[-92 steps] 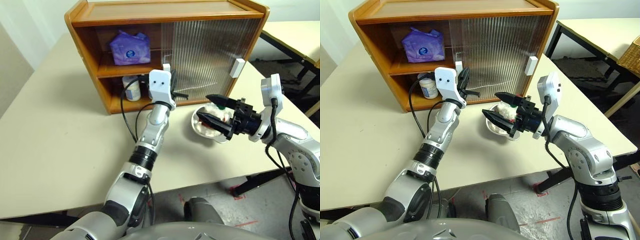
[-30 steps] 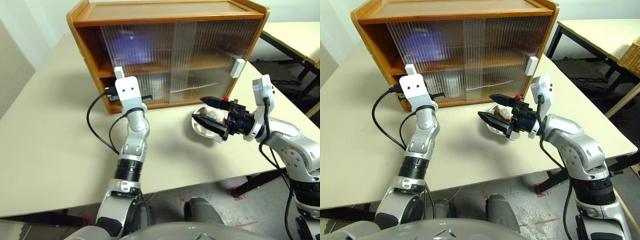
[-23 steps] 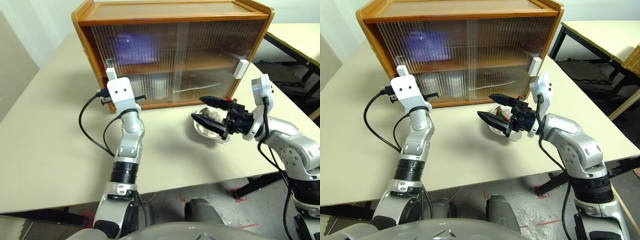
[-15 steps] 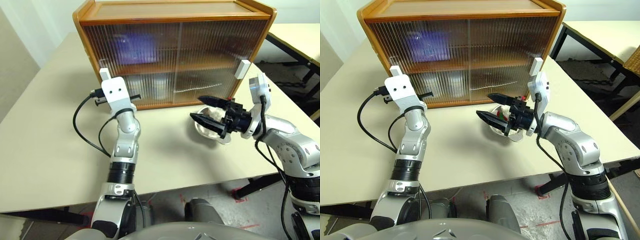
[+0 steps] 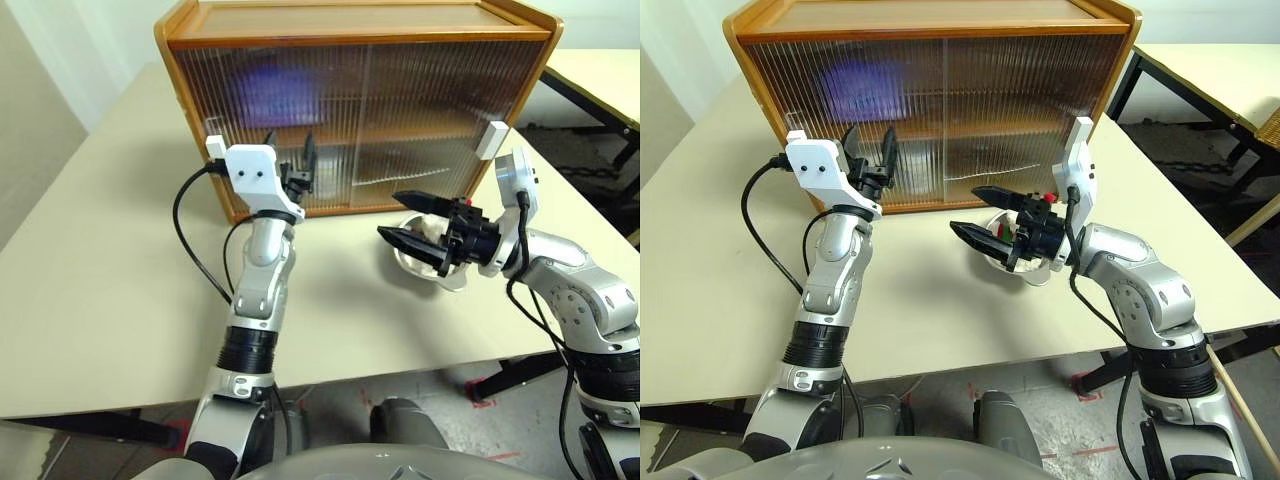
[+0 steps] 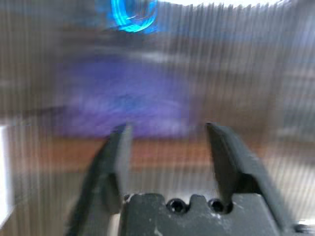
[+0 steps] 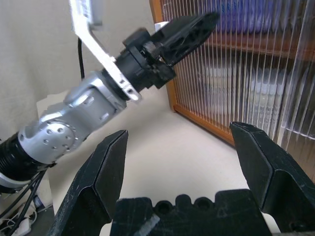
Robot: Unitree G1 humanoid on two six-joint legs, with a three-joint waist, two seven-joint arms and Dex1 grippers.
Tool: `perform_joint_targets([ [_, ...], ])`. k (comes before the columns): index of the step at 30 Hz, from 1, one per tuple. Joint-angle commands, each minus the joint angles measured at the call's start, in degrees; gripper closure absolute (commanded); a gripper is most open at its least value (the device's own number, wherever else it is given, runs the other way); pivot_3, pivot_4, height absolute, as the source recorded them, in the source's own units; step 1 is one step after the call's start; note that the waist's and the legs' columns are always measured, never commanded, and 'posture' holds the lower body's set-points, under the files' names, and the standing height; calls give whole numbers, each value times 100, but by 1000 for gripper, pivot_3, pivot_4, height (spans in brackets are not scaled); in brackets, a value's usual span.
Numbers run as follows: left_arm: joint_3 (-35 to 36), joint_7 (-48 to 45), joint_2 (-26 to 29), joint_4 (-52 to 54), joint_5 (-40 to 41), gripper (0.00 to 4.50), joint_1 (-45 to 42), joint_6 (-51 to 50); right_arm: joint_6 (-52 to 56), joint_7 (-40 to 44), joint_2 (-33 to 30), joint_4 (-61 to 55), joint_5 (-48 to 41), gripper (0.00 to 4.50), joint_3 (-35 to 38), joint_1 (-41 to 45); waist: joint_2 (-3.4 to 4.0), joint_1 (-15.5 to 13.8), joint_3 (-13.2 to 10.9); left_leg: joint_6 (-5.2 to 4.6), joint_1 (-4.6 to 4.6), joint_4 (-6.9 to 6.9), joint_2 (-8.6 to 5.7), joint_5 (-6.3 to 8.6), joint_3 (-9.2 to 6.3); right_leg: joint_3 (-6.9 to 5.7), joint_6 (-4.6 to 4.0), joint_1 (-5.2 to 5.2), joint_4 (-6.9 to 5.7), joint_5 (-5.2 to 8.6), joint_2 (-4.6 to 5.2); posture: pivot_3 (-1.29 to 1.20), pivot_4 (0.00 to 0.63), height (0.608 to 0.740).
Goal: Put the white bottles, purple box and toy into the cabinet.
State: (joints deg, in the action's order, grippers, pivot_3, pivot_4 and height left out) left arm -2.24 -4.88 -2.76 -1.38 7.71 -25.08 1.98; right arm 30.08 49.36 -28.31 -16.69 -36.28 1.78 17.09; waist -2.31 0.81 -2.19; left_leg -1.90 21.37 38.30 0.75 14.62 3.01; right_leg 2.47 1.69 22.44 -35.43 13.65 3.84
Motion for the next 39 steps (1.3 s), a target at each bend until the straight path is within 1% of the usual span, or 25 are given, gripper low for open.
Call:
perform_joint_targets([
  [1, -43, -1186, 242, 107, 897, 48, -43, -460, -186, -119, 63, 104, 75, 0, 115, -12, 1, 1, 0, -3, 0, 1, 0, -1, 0, 0, 2, 1, 0, 2, 0, -16, 0, 740],
  [3, -18, -1876, 532, 76, 1277, 48, -55, -707, -275, -227, 113, 185, 110, 0, 202, -23, 1, 27, 0, -8, -2, 1, -1, -5, 2, 1, 11, 1, -1, 8, -2, -23, 0, 740],
  [4, 5, -2218, 768, -3, 1345, 48, -79, -721, -312, -316, 160, 228, 118, 0, 263, -38, 2, 39, 0, -13, -2, 1, -2, -8, 3, 1, 9, 1, -1, 9, -8, -24, 0, 740],
  [6, 25, -2587, 1072, -153, 1339, 48, -130, -657, -361, -419, 216, 288, 126, 0, 350, -58, 2, 79, 0, -19, -4, 1, -1, -11, 3, 0, 3, 1, -5, 12, -10, -30, 0, 740],
  [9, 80, -3592, 1568, -253, 1822, 14, -176, -982, -511, -703, 279, 501, 272, 22, 550, -62, 4, 128, 1, -21, -4, 0, 3, -12, 1, 0, -1, 1, -8, 15, -11, -40, 0, 740],
  [11, 106, -3882, 1723, -321, 1886, 0, -222, -971, -572, -845, 267, 648, 343, 407, 672, -56, 4, 139, 0, -25, -4, 0, 6, -15, 1, 1, -2, 1, -9, 15, -9, -43, 0, 740],
  [13, 216, -4113, 1813, -272, 2154, 0, -248, -1181, -637, -1020, 255, 832, 440, 931, 802, -31, 4, 138, 0, -26, -3, -2, 7, -15, 1, 1, -4, 2, -8, 15, -4, -44, 0, 740],
  [19, 362, -4415, 2021, -112, 2287, 0, -230, -1334, -988, -1337, 195, 1507, 770, 3307, 1047, 215, 9, 148, -3, -26, -6, -8, 8, -15, 0, 2, -10, 2, -9, 15, -2, -36, 0, 740],
  [20, 374, -4429, 2033, -54, 2316, 0, -214, -1386, -1060, -1361, 166, 1635, 827, 3644, 1075, 266, 10, 145, -4, -26, -7, -8, 8, -15, 1, 3, -8, 2, -10, 16, -2, -29, 0, 740],
  [22, 403, -4525, 2124, 122, 2388, 0, -157, -1477, -1234, -1479, 74, 2044, 1005, 4464, 1170, 472, 11, 142, -5, -27, -6, -8, 7, -16, 1, 3, -7, 2, -11, 16, -2, -24, 0, 740],
  [26, 434, -4636, 2310, 395, 2542, 0, -42, -1746, -1605, -1688, -103, 2814, 1289, 4464, 1310, 939, 14, 140, -6, -28, -8, -9, 7, -16, 2, 6, -10, 2, -11, 15, -2, -11, 0, 740],
  [30, 452, -4664, 2408, 475, 2556, 0, 25, -1799, -1860, -1883, -229, 3477, 1536, 4464, 1393, 1417, 15, 144, -7, -30, -9, -14, 7, -17, 2, 8, -14, 2, -10, 14, -2, -1, 0, 740],
  [33, 431, -4632, 2411, 523, 2549, 0, 83, -1844, -1978, -1993, -282, 3841, 1650, 4464, 1403, 1647, 15, 136, -7, -31, -9, -14, 7, -18, 2, 10, -15, 2, -10, 14, -2, 5, 0, 740],
  [35, 418, -4477, 2367, 503, 2349, 0, 114, -1666, -2089, -2059, -310, 4033, 1737, 4464, 1381, 1752, 15, 131, -7, -31, -8, -15, 8, -18, 2, 11, -15, 2, -10, 14, -2, 6, 0, 740],
  [39, 345, -4377, 2310, 617, 2239, 0, 253, -1611, -2230, -2163, -315, 4299, 1843, 4464, 1385, 1901, 15, 127, -7, -31, -8, -15, 6, -18, 3, 13, -15, 2, -10, 13, 2, 11, 0, 740],
])
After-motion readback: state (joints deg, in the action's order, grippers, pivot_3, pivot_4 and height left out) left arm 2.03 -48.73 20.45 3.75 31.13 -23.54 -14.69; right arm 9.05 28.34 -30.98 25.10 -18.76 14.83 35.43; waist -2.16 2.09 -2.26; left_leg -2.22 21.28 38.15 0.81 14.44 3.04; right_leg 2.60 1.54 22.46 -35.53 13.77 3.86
